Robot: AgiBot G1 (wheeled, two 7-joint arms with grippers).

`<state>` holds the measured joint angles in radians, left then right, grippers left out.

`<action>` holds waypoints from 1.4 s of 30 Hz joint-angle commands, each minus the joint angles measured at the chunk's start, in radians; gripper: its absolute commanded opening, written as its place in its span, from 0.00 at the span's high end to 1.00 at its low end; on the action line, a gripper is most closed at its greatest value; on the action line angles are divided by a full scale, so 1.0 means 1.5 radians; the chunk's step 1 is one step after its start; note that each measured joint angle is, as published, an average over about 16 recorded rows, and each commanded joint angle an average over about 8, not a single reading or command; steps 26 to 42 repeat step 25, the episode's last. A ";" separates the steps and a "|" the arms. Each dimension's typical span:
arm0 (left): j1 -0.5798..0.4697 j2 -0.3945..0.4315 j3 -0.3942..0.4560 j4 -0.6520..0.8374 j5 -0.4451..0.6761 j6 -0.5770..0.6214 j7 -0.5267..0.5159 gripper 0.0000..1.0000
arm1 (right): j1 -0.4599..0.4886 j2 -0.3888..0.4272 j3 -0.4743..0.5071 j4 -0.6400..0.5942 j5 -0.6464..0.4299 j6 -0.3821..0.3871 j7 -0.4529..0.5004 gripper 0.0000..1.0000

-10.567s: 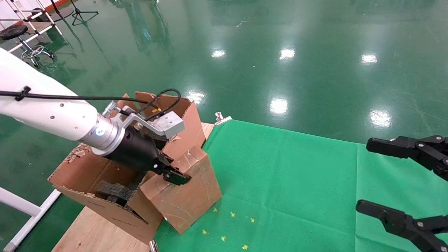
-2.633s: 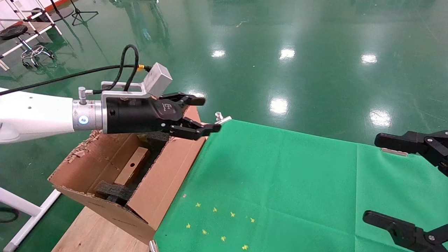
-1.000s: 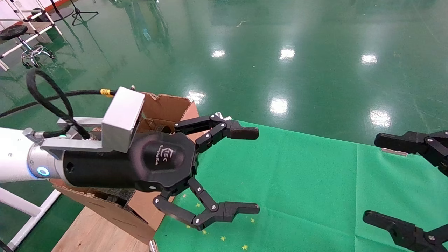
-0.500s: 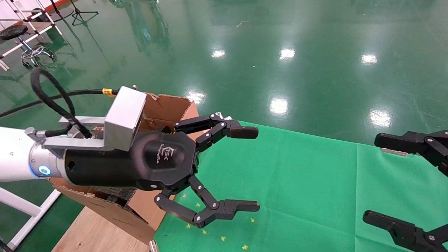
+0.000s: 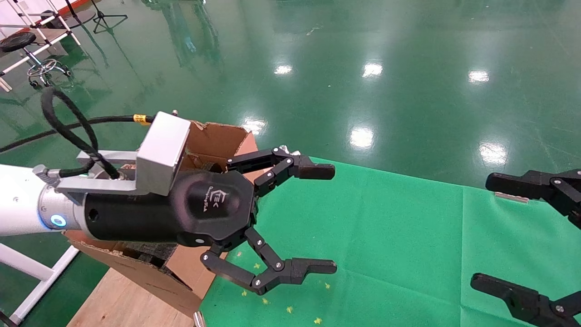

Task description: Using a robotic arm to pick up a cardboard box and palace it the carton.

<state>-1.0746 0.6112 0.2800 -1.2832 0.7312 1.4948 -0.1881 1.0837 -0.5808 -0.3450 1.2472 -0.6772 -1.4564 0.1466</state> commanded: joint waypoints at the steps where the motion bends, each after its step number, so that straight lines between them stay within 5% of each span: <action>1: 0.000 0.000 0.000 0.000 0.000 0.000 0.000 0.00 | 0.000 0.000 0.000 0.000 0.000 0.000 0.000 0.00; 42: -0.001 0.000 0.000 0.001 0.001 0.000 0.000 0.00 | 0.000 0.000 0.000 0.000 0.000 0.000 0.000 0.00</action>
